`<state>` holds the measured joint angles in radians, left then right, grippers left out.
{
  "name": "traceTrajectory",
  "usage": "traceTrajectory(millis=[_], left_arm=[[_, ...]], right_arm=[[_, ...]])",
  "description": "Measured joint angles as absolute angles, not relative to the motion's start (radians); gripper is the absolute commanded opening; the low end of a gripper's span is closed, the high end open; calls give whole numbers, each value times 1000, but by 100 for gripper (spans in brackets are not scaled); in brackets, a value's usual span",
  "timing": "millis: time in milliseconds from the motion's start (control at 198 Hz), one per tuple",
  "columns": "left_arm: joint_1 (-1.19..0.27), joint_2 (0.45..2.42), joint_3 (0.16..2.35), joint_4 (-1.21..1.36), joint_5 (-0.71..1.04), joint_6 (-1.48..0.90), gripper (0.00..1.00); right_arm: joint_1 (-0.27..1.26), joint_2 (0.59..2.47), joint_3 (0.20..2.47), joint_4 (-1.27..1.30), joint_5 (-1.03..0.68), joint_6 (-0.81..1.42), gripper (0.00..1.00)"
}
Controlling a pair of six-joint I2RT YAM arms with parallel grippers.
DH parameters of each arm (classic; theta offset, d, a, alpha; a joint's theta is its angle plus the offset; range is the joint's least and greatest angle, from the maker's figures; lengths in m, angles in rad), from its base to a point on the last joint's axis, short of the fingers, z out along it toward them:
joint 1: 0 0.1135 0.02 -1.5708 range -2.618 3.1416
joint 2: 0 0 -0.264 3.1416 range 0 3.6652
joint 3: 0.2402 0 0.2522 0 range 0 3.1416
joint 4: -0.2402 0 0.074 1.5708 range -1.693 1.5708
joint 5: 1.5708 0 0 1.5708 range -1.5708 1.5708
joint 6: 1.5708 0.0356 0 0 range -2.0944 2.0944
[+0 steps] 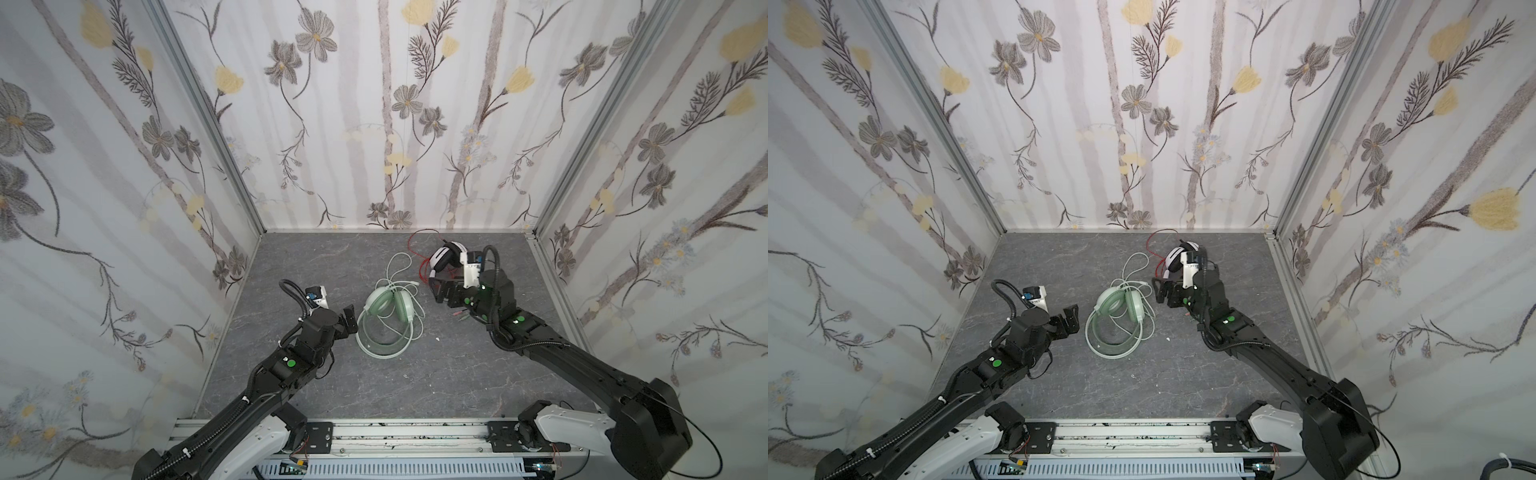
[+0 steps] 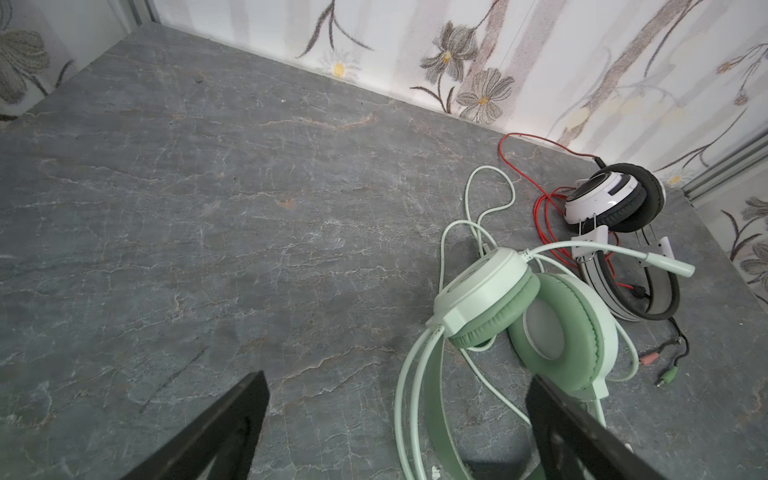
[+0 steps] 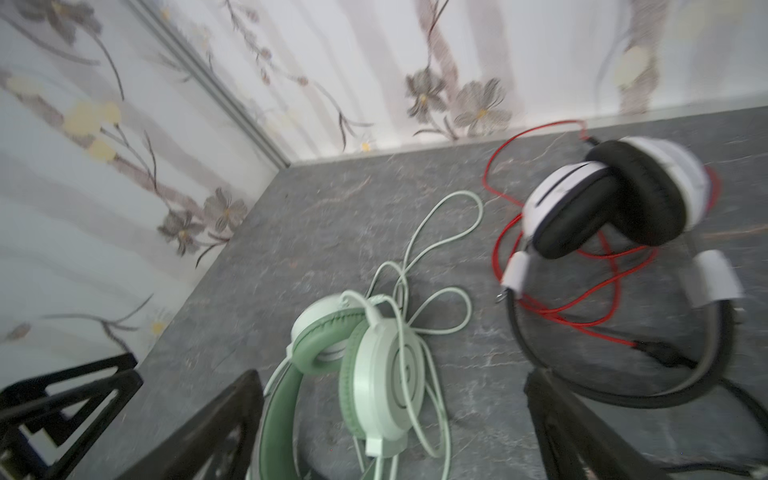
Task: Wrap the headphones
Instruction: 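Reach the right gripper to the green headset and grasp its ear cup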
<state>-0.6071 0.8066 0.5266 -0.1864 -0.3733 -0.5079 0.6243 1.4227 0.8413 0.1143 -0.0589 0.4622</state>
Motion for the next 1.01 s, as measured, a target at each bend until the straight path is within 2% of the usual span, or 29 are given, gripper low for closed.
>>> traceTrajectory(millis=[126, 283, 530, 1009], left_arm=[[-589, 807, 526, -213, -392, -551, 100], [-537, 751, 495, -264, -424, -627, 100], [-405, 682, 439, -308, -392, -709, 100], [-341, 627, 405, -315, -317, -738, 100]], right_arm=[[745, 1602, 994, 18, -13, 463, 94], [812, 1790, 1163, -102, 54, 491, 82], [885, 1900, 1243, -202, 159, 567, 74], [894, 1929, 1201, -222, 330, 654, 80]])
